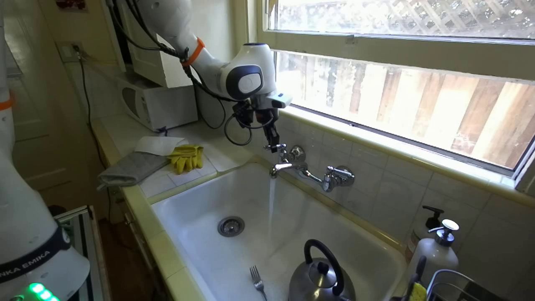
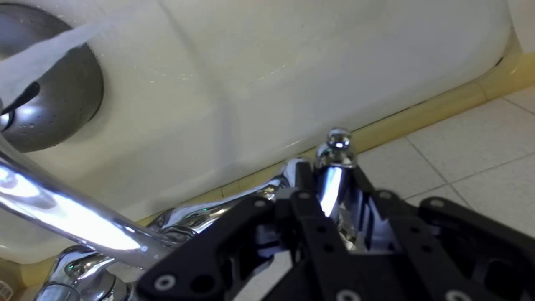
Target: Close the tap
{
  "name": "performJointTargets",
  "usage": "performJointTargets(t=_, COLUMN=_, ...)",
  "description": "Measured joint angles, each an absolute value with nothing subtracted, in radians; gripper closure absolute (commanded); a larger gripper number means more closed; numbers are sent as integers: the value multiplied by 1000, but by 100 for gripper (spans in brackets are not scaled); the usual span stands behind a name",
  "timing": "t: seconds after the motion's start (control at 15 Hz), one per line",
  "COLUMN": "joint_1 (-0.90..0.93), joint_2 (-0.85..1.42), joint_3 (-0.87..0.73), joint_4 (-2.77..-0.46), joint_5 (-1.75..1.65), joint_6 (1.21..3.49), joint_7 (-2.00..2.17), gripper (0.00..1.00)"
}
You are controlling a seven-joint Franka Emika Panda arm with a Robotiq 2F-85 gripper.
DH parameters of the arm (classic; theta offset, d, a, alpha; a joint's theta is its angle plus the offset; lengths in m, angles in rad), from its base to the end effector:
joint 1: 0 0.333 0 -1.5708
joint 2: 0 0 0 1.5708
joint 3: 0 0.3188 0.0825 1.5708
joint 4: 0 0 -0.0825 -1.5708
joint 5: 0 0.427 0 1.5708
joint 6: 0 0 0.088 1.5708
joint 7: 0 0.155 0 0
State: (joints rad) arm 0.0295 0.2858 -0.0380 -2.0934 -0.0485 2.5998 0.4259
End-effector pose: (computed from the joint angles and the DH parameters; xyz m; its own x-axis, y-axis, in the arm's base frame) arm 0.6434 -0.0058 0.2319 0.8998 -0.3788 0.2166 -0.3773 -0.9247 -0.0498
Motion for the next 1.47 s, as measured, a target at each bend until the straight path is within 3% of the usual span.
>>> performJointTargets(t=0.73, joint_1=33, joint_2=289, joint_3=-39, joint_4=-2083, joint_5=-46, joint_6=2582, joint_7=419, gripper=94)
performJointTargets(t=1.47, joint_1=67, joint_2=354, joint_3=-57, joint_4=-1941, joint_5=-53, joint_6=2386, joint_7=578, gripper=94)
